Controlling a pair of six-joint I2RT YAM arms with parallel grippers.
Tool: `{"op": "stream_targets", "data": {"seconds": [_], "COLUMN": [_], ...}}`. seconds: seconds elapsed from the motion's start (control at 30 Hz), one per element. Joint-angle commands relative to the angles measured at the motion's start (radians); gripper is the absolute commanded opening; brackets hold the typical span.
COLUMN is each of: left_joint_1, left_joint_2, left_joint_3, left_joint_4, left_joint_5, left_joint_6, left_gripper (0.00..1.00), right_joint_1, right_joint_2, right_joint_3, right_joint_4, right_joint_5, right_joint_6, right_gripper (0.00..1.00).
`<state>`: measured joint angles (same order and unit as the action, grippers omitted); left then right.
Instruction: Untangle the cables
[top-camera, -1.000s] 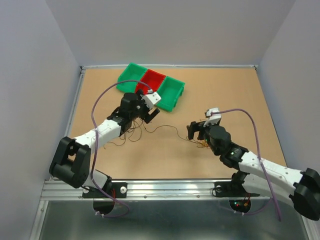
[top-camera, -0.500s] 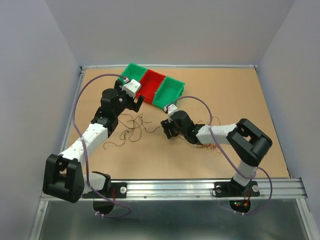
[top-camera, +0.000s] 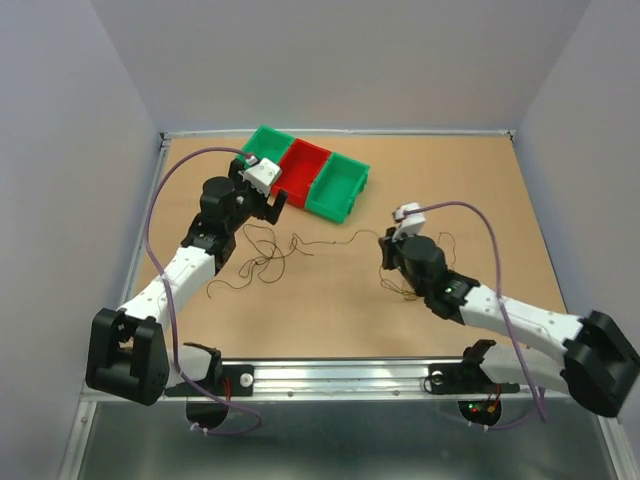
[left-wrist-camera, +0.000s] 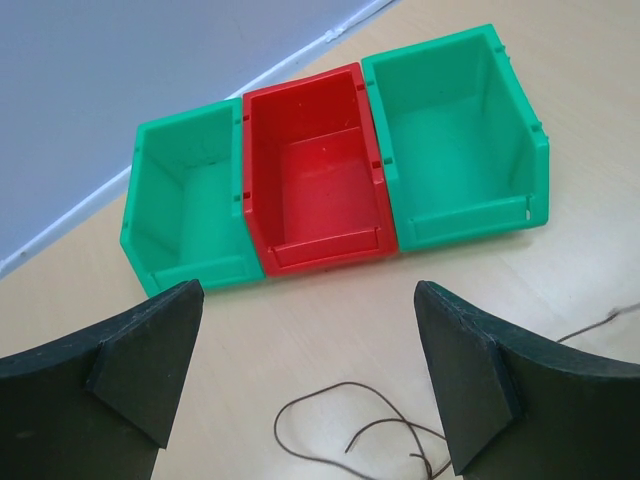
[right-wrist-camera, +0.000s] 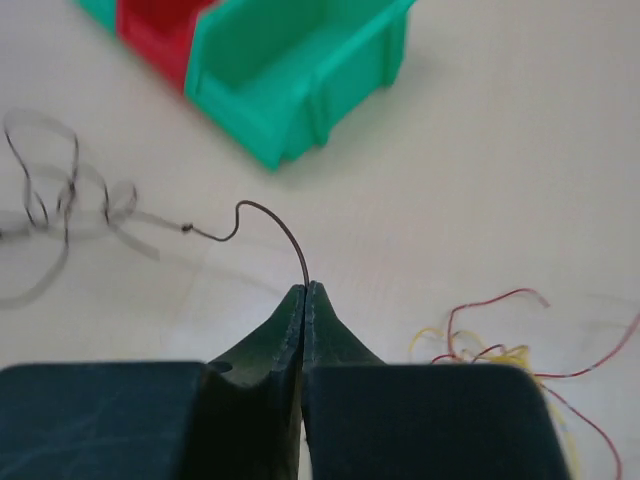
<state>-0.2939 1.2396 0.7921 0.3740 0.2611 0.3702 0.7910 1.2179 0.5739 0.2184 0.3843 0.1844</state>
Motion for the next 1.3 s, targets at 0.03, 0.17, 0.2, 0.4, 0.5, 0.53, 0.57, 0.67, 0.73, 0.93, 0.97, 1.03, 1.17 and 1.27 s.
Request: {"op": "stream_targets", "data": {"seconds": [0.03,0.17,0.2,0.4,0.5,0.53,0.57,0.67,0.73,0.93,0.97,1.03,1.17,1.27], "left_joint_1": [0.009,0.009,0.007,0.007,0.019,0.027,0.036,0.047,0.048,0.062,0.064,0.068,0.073,0.082], "left_joint_2": [-0.022,0.017,0.035,0.031,-0.017,-0.029,-0.048,-0.048,-0.026,-0.048,-0.07,-0.094,-0.14,-0.167], "left_joint_3": [-0.005,0.047,0.07,0.061,0.006,-0.005,-0.019,-0.011,0.018,-0.001,-0.008,-0.033,-0.062,-0.088], "left_joint_4": [0.037,-0.035,-0.061,-0.034,0.063,0.08,0.094,0.068,0.025,0.058,0.069,0.097,0.135,0.167], "left_joint_5": [0.026,0.02,0.01,-0.096,-0.166,-0.16,-0.137,-0.033,-0.039,-0.097,-0.102,-0.111,-0.134,-0.146], "left_joint_6": [-0.007,-0.002,-0.002,-0.025,-0.066,-0.077,-0.08,-0.051,-0.05,-0.074,-0.077,-0.082,-0.094,-0.108], "left_gripper": [0.99,0.99,0.99,0.99,0.99,0.99,0.99,0.99,0.99,0.99,0.99,0.99,0.99,0.99], "right_joint_1": [-0.027,-0.116,-0.128,-0.128,-0.128,-0.128,-0.125,-0.105,-0.087,-0.013,-0.004,0.023,0.063,0.076], "right_joint_2": [-0.297,-0.343,-0.342,-0.241,-0.081,-0.036,0.007,0.176,0.283,0.5,0.55,0.591,0.687,0.762], "right_joint_3": [-0.172,-0.165,-0.146,-0.128,-0.103,-0.085,-0.034,0.033,0.09,0.271,0.296,0.357,0.458,0.514], "right_joint_4": [0.208,-0.003,-0.022,0.108,0.245,0.269,0.274,0.291,0.306,0.334,0.335,0.341,0.348,0.342], "right_joint_5": [0.478,0.547,0.545,-0.083,-0.417,-0.47,-0.529,-0.545,-0.567,-0.541,-0.509,-0.466,-0.328,-0.326], "right_joint_6": [0.115,0.156,0.193,0.023,-0.042,-0.051,-0.053,-0.066,-0.088,-0.125,-0.125,-0.129,-0.132,-0.137], "right_gripper": [0.01,0.7,0.85,0.97,0.97,0.97,0.97,0.97,0.97,0.97,0.97,0.97,0.97,0.97]}}
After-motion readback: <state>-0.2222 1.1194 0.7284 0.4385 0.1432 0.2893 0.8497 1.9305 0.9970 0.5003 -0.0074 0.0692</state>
